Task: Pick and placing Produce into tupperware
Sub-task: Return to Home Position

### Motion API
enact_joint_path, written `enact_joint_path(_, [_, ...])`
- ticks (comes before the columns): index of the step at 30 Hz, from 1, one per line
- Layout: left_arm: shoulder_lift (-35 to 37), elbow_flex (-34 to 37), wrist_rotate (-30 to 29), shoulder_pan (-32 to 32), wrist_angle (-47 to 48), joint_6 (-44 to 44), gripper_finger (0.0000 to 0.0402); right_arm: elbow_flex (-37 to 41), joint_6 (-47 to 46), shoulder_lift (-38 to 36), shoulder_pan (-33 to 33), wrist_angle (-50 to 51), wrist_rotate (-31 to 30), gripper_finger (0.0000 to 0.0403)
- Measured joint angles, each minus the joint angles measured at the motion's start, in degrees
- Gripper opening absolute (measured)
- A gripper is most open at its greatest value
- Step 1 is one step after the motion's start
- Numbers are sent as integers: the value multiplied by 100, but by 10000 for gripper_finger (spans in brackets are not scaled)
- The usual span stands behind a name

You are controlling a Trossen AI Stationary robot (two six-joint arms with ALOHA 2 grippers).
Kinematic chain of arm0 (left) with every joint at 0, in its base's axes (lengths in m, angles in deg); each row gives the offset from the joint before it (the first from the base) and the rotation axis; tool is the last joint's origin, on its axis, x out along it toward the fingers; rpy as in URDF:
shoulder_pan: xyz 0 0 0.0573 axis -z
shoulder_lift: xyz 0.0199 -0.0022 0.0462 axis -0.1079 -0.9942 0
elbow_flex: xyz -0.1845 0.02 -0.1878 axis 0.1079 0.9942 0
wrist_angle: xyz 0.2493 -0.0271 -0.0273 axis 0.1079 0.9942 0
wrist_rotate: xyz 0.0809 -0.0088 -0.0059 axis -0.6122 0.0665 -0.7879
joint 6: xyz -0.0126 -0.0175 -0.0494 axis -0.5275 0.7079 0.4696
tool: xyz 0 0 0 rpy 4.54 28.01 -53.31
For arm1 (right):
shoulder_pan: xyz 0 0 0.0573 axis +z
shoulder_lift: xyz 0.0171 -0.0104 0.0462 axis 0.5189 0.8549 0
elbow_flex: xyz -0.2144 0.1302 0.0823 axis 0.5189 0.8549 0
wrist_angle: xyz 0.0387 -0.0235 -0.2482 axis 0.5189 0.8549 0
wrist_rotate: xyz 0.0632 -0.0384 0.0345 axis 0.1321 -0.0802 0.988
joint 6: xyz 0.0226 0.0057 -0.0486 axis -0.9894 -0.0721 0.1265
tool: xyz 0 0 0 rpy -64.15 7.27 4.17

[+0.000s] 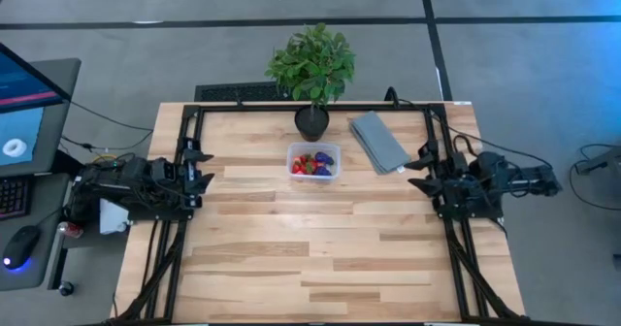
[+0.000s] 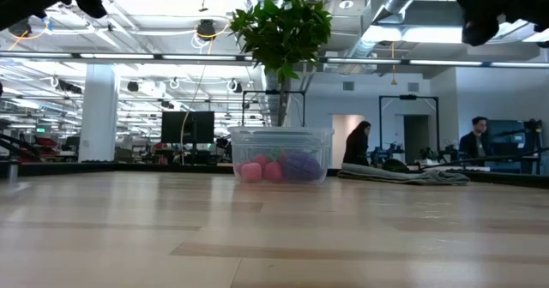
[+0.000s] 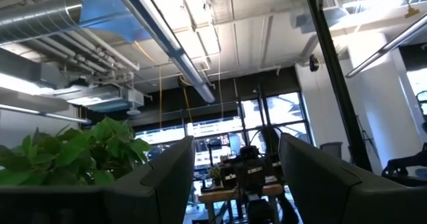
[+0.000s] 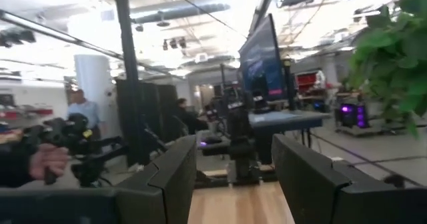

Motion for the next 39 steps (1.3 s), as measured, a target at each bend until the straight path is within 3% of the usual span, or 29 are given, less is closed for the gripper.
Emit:
enact_joint_path(13, [-4, 0, 4, 0, 196, 444, 210, -2, -388, -4, -728, 290, 873, 219])
enact_joint_path(22, [-4, 2, -28, 2, 339, 507, 210, 2, -625, -2, -732, 668, 897, 219])
enact_joint_path(33, [-4, 2, -38, 2, 323, 505, 210, 756, -881, -7, -761, -636, 857, 219])
enact_joint_path(39, [-4, 2, -181, 2, 341, 505, 210, 756, -998, -4, -851, -151, 871, 219])
